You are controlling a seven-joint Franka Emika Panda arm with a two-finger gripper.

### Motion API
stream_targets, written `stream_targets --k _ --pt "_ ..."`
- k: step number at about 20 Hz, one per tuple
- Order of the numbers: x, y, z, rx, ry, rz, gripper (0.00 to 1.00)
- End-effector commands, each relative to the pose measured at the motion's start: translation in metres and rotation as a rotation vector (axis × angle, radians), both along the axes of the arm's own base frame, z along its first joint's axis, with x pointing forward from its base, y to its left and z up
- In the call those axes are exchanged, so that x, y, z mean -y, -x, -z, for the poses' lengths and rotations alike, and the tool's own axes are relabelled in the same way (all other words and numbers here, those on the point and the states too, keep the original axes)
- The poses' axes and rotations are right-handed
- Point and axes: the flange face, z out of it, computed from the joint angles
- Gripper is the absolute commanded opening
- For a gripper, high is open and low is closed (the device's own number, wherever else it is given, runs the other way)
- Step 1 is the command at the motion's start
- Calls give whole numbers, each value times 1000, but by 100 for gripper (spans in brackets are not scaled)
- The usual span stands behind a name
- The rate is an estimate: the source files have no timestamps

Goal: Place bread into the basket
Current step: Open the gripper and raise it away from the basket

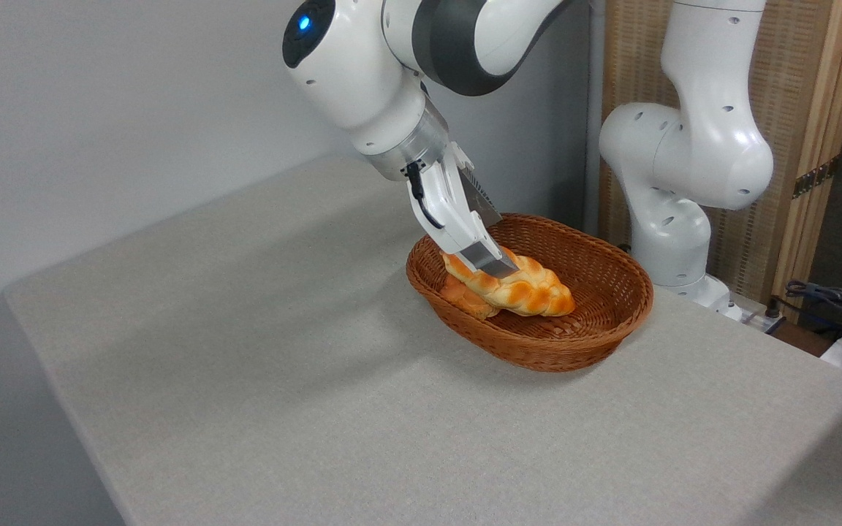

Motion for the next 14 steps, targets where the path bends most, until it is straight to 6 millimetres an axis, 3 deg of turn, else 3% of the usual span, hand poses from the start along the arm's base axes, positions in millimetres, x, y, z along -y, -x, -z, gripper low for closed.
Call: stream_targets --k 1,5,10,14 --pt "0 -16 -20 119 18 -7 100" --pt "5 -48 -67 354 -6 -131 100" --pt "5 -65 -86 477 -32 -263 100" --pt "-3 -90 -89 563 -128 -544 100"
